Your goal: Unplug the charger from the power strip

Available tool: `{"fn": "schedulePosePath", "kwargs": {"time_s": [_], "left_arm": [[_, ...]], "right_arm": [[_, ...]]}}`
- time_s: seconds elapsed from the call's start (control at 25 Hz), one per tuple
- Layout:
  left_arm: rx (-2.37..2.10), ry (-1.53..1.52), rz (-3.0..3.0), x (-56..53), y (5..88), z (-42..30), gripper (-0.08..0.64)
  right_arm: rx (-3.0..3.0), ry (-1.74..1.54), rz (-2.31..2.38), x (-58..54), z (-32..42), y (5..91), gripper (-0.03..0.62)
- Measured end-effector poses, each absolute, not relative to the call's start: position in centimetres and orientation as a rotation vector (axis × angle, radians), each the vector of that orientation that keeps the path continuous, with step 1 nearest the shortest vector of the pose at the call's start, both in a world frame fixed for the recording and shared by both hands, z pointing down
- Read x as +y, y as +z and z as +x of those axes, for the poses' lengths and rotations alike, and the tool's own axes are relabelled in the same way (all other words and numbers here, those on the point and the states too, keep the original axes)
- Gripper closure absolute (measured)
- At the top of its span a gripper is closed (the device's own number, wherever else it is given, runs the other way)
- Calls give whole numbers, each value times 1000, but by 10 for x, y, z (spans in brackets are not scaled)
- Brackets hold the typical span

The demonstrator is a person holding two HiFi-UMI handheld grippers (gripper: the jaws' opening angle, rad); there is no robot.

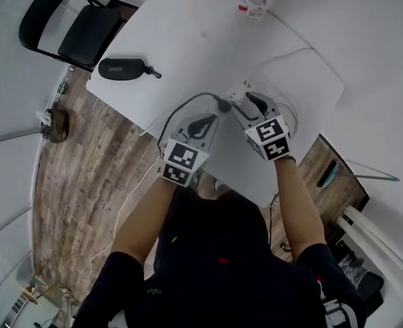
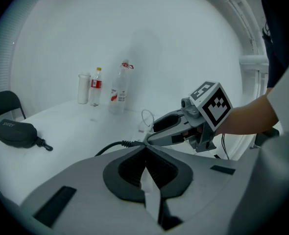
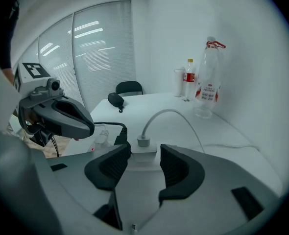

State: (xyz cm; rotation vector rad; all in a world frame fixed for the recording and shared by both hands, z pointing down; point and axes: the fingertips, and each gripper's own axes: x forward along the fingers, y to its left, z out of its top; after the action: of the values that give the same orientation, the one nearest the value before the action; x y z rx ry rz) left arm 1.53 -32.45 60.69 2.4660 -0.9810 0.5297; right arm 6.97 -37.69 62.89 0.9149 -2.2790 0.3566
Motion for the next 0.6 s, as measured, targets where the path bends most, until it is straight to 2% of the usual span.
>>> {"fn": "schedulePosePath", "kwargs": {"time_s": [0.6], "left_arm": [[-970,571,2431,-329,627,16,541]], "right_arm": [[-2289,396,902,-381,67,639,417]]}}
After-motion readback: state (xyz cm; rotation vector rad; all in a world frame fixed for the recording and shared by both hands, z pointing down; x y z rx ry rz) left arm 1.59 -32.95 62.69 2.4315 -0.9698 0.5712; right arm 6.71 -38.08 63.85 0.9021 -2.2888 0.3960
